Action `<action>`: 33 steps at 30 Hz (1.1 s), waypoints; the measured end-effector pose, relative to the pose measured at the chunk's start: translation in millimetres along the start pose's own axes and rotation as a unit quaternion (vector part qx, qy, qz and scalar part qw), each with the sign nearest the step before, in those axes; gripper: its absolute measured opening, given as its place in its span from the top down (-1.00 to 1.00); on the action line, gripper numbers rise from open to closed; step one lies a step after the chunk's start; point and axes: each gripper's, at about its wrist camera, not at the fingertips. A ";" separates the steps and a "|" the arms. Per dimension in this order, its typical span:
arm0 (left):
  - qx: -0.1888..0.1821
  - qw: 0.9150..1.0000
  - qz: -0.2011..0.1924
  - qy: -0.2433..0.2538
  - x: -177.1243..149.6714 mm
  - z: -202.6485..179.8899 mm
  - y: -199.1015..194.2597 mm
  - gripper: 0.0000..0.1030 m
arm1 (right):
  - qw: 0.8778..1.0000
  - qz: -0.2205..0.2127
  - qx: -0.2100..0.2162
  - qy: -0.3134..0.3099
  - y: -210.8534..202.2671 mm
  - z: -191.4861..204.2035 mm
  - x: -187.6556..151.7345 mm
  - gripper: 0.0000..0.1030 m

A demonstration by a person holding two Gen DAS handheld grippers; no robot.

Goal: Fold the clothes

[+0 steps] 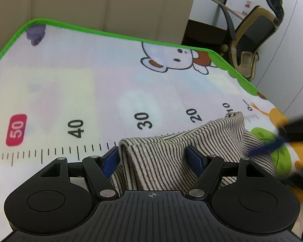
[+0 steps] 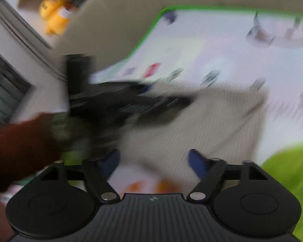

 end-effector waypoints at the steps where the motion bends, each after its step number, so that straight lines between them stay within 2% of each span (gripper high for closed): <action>1: 0.001 1.000 -0.002 0.002 -0.6 -0.7 -1.1 -0.54 | 0.999 0.006 0.021 0.029 2.4 -1.8 -7.7 -0.56; 4: 0.009 0.999 -0.026 0.017 0.4 -6.1 -12.1 -0.56 | 0.990 0.024 0.073 0.116 11.3 -10.1 -29.8 -0.56; 8: 0.014 0.995 -0.083 0.056 6.3 -18.7 -41.1 -0.49 | 0.981 0.016 0.033 0.193 23.3 -38.8 -37.5 -0.56; 10: -0.005 0.992 -0.100 0.071 12.0 -24.0 -54.5 -0.52 | 0.970 -0.006 0.027 0.243 23.6 -53.4 -35.4 -0.56; 13: -0.038 0.995 -0.069 0.062 14.1 -24.4 -47.9 -0.61 | 0.953 -0.037 0.013 0.302 19.4 -74.0 -39.7 -0.50; 15: -0.024 0.996 -0.046 0.076 7.4 -25.8 -30.9 -0.62 | 0.949 -0.047 0.014 0.312 18.3 -80.8 -38.7 -0.32; 18: -0.009 0.997 -0.017 0.077 -1.1 -18.7 -7.8 -0.71 | 0.958 -0.052 -0.005 0.283 8.6 -80.3 -23.2 -0.23; 21: -0.024 0.999 0.003 0.024 -0.7 -3.1 -3.7 -0.71 | 0.973 -0.070 -0.062 0.211 -7.8 -80.8 5.1 -0.20; 24: -0.031 0.999 0.023 -0.006 -6.7 5.1 -6.1 -0.66 | 0.980 -0.088 -0.129 0.123 -18.4 -85.9 35.1 -0.19; 28: -0.048 0.998 0.036 -0.029 -21.8 0.2 -15.2 -0.66 | 0.978 -0.085 -0.187 0.023 -10.5 -90.2 66.5 -0.19; 32: -0.074 0.995 0.050 -0.047 -34.1 -19.7 -17.5 -0.67 | 0.967 -0.095 -0.233 -0.048 -3.6 -92.5 94.9 -0.19; 33: -0.091 0.993 0.060 -0.051 -37.3 -25.4 -16.2 -0.67 | 0.963 -0.093 -0.244 -0.069 -1.2 -92.2 99.2 -0.19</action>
Point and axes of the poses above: each gripper's, at about its wrist camera, not at the fingertips, and y roughly the way its jaws point, z to its left, x to its top, and after that the axes turned 7 degrees about -y, right-handed
